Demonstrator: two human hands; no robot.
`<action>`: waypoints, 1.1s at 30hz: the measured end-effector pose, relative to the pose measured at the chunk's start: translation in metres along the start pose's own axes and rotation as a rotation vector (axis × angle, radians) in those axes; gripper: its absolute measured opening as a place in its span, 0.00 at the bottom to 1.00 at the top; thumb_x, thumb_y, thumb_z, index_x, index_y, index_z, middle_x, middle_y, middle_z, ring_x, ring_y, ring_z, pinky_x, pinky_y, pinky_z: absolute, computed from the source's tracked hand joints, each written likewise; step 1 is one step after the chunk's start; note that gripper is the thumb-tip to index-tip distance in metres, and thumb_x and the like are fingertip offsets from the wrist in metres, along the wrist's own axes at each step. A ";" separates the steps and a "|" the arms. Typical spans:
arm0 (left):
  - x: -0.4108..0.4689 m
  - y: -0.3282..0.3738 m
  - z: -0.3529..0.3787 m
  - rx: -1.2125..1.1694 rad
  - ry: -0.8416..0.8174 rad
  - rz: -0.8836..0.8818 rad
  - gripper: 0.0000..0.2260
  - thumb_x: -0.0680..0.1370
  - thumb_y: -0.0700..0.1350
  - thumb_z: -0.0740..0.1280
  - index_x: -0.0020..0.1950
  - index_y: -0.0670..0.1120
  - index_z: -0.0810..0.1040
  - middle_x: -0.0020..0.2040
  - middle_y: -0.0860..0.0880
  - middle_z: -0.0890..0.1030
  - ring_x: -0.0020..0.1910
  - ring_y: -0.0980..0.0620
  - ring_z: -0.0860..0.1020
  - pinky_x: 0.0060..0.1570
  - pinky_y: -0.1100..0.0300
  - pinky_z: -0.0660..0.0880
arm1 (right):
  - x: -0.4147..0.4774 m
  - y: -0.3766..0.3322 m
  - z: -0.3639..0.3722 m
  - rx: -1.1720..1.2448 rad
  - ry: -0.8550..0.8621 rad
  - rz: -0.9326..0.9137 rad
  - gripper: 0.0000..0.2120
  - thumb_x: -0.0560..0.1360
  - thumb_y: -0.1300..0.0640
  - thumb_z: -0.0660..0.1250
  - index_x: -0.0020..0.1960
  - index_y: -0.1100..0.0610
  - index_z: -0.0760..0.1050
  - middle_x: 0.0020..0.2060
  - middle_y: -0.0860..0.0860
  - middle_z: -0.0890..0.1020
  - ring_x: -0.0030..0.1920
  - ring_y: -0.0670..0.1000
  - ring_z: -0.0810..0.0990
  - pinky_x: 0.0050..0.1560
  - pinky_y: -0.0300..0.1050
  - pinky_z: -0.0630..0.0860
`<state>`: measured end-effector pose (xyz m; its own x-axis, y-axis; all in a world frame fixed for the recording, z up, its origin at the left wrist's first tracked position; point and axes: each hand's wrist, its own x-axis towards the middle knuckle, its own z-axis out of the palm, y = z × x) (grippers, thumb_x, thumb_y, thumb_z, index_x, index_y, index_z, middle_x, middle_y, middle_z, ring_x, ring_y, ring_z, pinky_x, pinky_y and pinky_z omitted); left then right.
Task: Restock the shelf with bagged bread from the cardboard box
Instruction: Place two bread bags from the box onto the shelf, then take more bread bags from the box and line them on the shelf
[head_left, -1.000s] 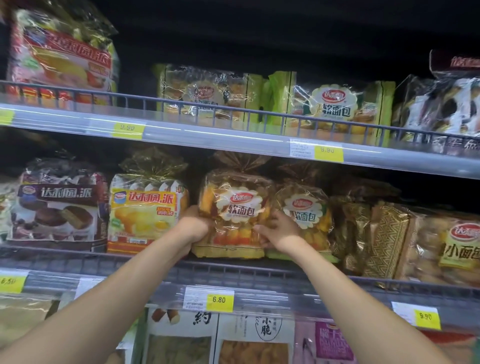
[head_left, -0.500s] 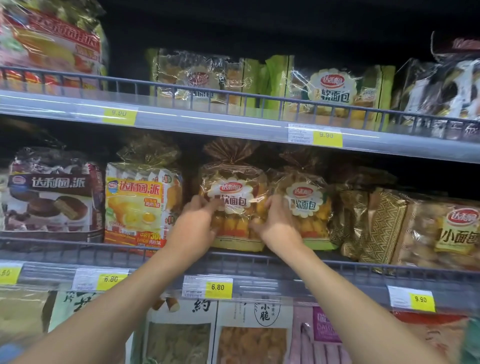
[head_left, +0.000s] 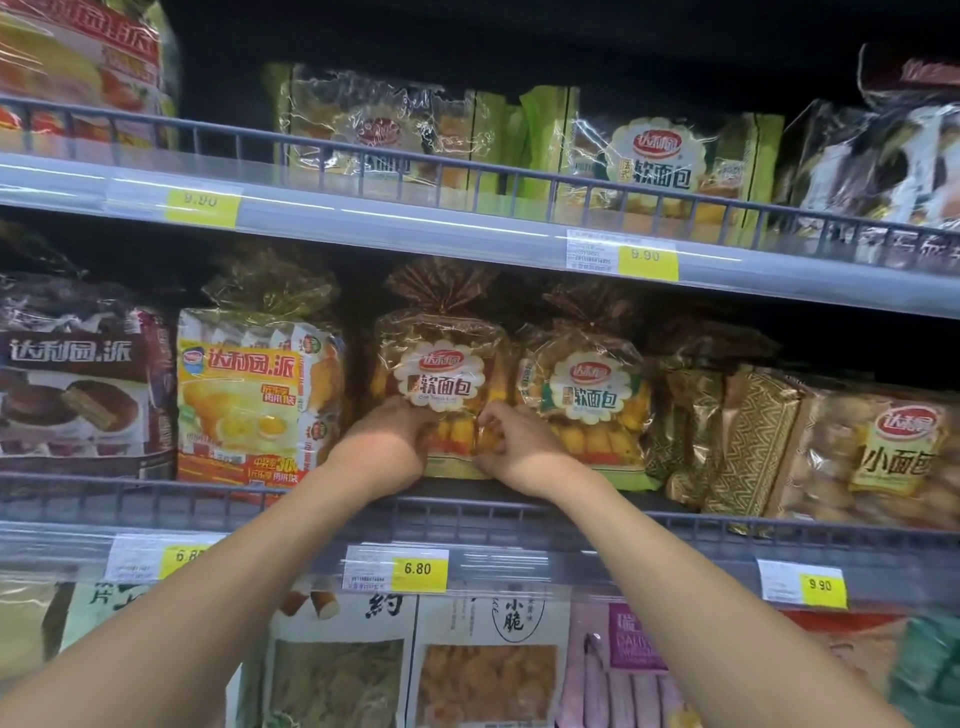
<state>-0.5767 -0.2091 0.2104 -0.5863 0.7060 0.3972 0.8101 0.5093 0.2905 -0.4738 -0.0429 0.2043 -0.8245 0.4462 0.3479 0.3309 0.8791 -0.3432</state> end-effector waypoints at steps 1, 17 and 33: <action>-0.002 0.000 0.000 -0.013 0.014 0.000 0.17 0.81 0.48 0.63 0.71 0.55 0.74 0.71 0.46 0.71 0.67 0.44 0.73 0.69 0.51 0.71 | -0.002 0.001 -0.003 0.008 -0.002 -0.005 0.24 0.74 0.48 0.74 0.67 0.45 0.70 0.65 0.49 0.72 0.60 0.52 0.77 0.63 0.52 0.76; -0.101 0.161 0.057 -0.329 0.086 0.594 0.14 0.77 0.54 0.66 0.63 0.59 0.76 0.65 0.53 0.76 0.64 0.48 0.75 0.59 0.46 0.76 | -0.343 0.119 -0.137 -0.216 0.366 0.269 0.18 0.78 0.46 0.69 0.66 0.48 0.74 0.61 0.44 0.76 0.61 0.43 0.76 0.60 0.42 0.74; -0.268 0.381 0.273 -0.463 -0.684 0.926 0.19 0.77 0.56 0.70 0.67 0.52 0.77 0.63 0.48 0.80 0.62 0.47 0.78 0.58 0.54 0.74 | -0.744 0.189 -0.127 -0.198 0.435 1.355 0.24 0.75 0.51 0.75 0.67 0.57 0.75 0.61 0.55 0.78 0.53 0.52 0.78 0.54 0.47 0.75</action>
<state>-0.1102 -0.0695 -0.0227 0.4408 0.8893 0.1218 0.7592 -0.4417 0.4781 0.2605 -0.1874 -0.0091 0.3626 0.9262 0.1035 0.8201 -0.2644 -0.5075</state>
